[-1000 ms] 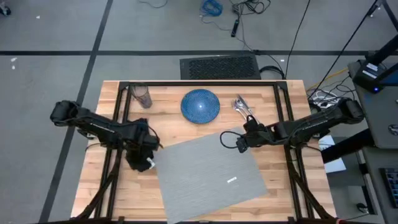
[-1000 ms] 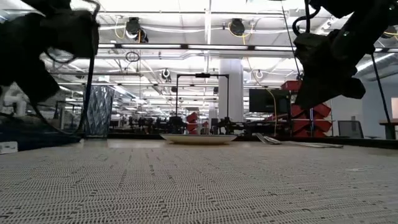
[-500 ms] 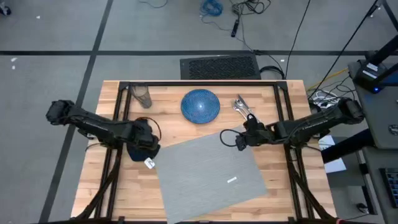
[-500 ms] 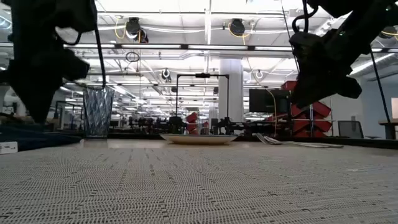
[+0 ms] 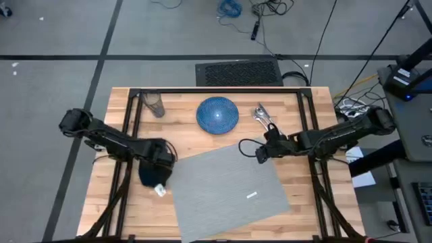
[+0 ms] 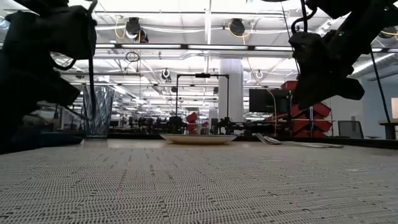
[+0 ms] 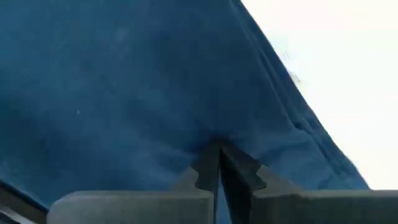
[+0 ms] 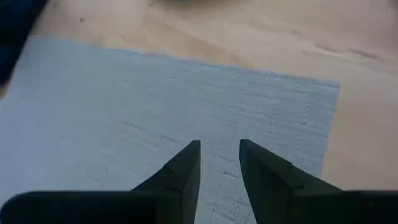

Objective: Set table place
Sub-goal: Fold the blue table napkin

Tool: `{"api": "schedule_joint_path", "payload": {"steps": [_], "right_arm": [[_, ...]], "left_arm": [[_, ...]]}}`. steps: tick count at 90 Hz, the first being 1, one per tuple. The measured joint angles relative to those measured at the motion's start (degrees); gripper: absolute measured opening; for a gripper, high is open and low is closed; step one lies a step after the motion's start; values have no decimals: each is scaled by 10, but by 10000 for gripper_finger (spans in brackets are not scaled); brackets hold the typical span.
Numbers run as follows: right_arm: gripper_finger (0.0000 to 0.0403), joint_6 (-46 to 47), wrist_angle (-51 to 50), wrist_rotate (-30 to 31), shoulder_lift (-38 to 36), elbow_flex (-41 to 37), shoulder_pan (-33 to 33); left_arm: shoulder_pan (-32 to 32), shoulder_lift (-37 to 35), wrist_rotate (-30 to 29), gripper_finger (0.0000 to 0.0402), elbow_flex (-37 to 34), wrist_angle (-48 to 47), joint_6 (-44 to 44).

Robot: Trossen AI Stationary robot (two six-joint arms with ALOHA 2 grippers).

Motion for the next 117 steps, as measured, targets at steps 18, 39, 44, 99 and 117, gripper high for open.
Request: {"api": "schedule_joint_path", "payload": {"steps": [18, 39, 44, 99, 117], "right_arm": [[100, -4, 1, -1, 0, 0, 1], [100, -6, 11, 1, -3, 0, 1], [100, -6, 13, 1, -3, 0, 0], [100, -10, 35, 6, -3, 0, -20], [100, -10, 39, 4, -3, 0, -24]], "left_arm": [[-37, -11, 129, 0, 2, 53, -8], [-53, -59, -30, 0, 47, 30, -92], [-53, -67, -86, 0, 50, -8, -127], [-26, 29, -31, 0, -23, -39, -118], [11, 23, -77, 0, -6, -27, -100]]}}
